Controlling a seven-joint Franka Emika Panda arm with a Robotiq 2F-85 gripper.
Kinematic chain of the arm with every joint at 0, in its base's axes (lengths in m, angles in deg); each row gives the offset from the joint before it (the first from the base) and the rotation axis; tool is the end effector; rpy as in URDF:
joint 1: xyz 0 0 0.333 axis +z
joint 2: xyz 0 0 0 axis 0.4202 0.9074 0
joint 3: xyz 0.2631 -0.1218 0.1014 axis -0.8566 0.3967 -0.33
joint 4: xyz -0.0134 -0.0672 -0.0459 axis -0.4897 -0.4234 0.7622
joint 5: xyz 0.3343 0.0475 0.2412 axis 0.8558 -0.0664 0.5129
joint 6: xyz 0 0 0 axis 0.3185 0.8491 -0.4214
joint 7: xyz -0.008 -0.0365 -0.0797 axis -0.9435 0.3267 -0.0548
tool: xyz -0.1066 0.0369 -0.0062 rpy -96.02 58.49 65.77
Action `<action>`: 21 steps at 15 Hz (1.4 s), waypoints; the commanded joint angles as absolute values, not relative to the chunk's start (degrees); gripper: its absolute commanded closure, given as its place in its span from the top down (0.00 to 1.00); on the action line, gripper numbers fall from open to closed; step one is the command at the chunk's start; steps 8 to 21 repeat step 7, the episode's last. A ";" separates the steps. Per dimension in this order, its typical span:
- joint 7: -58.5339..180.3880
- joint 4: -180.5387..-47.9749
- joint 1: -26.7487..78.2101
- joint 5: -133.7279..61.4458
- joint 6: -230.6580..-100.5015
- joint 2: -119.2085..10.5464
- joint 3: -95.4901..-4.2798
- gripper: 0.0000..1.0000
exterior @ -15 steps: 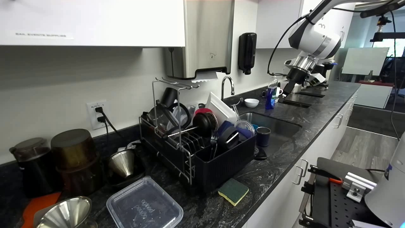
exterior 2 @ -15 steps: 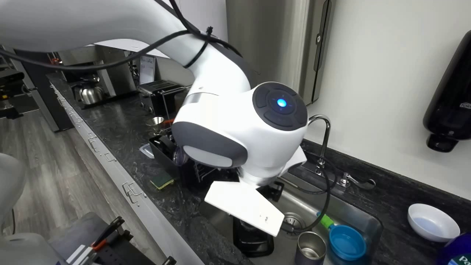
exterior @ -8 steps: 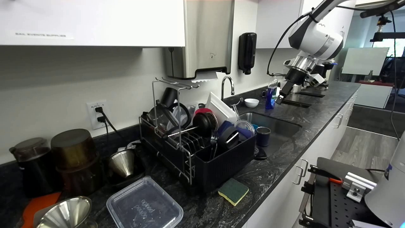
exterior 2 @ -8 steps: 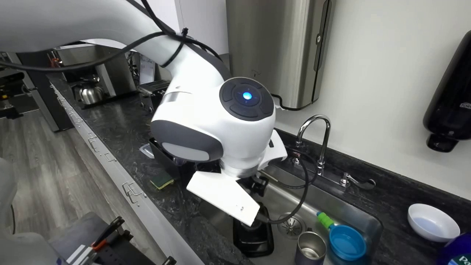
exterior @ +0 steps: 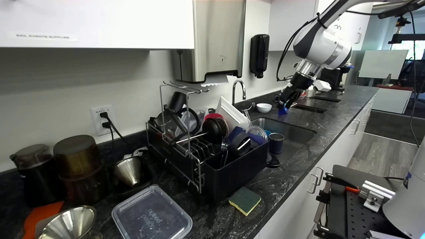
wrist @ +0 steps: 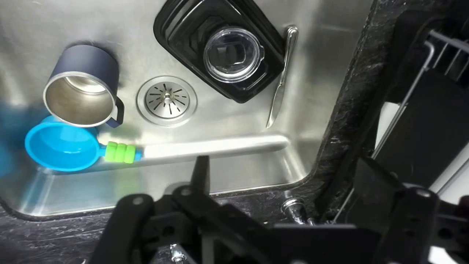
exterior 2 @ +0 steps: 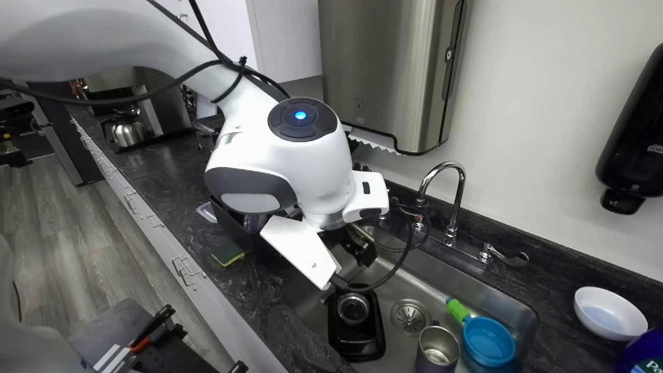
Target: Take the cup from the kitchen holder and put it in the sink
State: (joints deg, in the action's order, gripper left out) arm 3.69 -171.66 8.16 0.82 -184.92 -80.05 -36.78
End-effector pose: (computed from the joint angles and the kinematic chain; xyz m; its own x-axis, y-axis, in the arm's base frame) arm 0.3764 -0.2669 0.2909 0.9063 -0.1973 0.3737 -0.1486 -0.9766 -0.1552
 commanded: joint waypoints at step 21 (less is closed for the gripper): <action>10.97 -172.00 8.52 -3.70 -188.31 -78.16 -38.13 1.00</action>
